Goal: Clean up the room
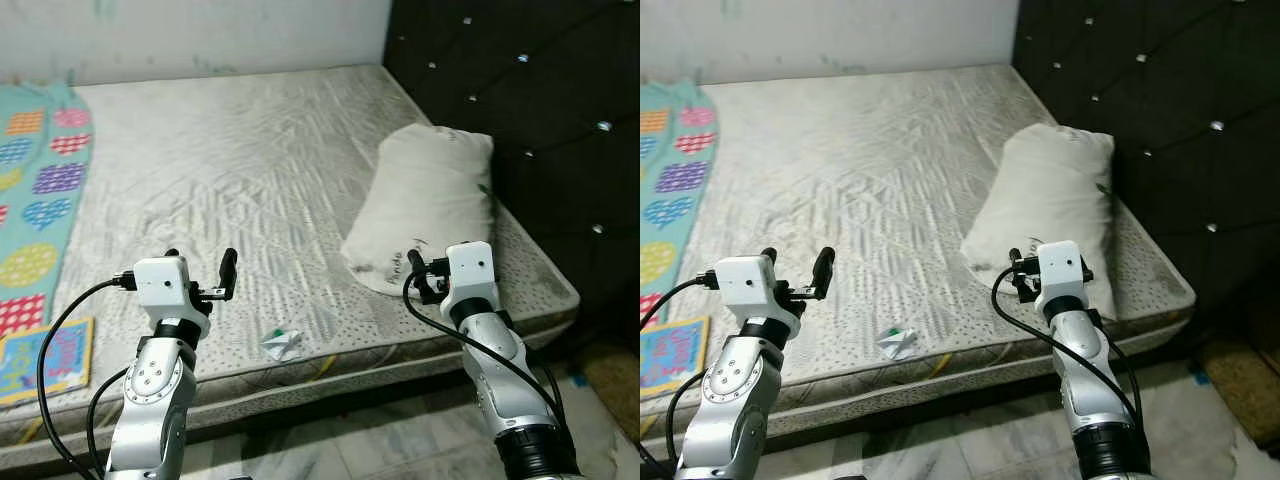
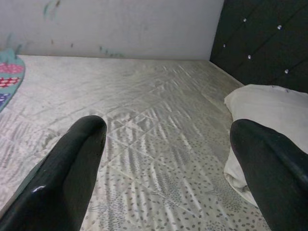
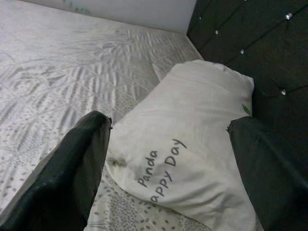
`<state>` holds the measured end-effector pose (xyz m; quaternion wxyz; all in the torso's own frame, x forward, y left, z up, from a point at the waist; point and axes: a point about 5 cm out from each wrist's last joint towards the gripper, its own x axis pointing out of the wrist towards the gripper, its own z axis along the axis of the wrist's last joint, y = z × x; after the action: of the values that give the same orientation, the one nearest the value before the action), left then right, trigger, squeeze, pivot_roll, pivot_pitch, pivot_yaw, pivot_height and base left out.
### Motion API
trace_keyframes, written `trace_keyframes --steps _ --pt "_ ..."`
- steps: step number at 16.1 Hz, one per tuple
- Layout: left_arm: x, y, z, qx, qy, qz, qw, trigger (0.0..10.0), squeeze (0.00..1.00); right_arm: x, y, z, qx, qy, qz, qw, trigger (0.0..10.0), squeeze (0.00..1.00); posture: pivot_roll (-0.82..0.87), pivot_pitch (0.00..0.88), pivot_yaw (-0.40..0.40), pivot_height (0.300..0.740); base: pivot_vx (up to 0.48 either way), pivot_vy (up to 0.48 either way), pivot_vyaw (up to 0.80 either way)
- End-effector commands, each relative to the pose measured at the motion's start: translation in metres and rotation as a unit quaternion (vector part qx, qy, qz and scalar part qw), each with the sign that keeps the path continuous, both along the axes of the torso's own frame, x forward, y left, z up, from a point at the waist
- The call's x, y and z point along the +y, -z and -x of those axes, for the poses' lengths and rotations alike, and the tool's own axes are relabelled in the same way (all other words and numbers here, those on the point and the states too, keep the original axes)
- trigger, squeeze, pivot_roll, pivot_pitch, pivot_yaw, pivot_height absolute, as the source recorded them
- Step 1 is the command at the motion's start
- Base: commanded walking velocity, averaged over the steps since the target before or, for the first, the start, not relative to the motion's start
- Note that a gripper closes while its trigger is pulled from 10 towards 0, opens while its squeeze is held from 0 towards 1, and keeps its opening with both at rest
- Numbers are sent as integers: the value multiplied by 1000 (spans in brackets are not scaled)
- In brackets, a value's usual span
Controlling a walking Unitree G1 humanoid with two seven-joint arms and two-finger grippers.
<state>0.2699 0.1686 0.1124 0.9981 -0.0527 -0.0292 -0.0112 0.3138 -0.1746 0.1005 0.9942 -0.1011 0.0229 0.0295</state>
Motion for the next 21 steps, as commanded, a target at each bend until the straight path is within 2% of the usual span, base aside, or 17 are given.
trace_keyframes --steps 1,3,10,14,21 --pt "0 2 1 6 0 0 1000 10000 0 -3 -1 0 -2 1 6 1000 10000 0 -21 94 -9 740 0 0 0" --pt "-1 1 0 6 1 -1 1000 10000 0 -3 -3 0 -11 -9 32 999 10000 0 -23 95 -11 740 0 0 400" --pt "-3 2 0 9 2 2 1000 10000 0 1 2 0 -4 -13 26 1000 10000 0 -22 90 -12 740 0 0 749" --pt "-4 3 -2 12 5 12 1000 10000 0 -1 4 -1 2 -12 23 1000 10000 0 -22 82 -13 740 0 0 0" --pt "-5 3 -3 17 8 18 1000 10000 0 -1 7 -3 8 -8 18 1000 10000 0 -22 87 -15 740 0 424 0"
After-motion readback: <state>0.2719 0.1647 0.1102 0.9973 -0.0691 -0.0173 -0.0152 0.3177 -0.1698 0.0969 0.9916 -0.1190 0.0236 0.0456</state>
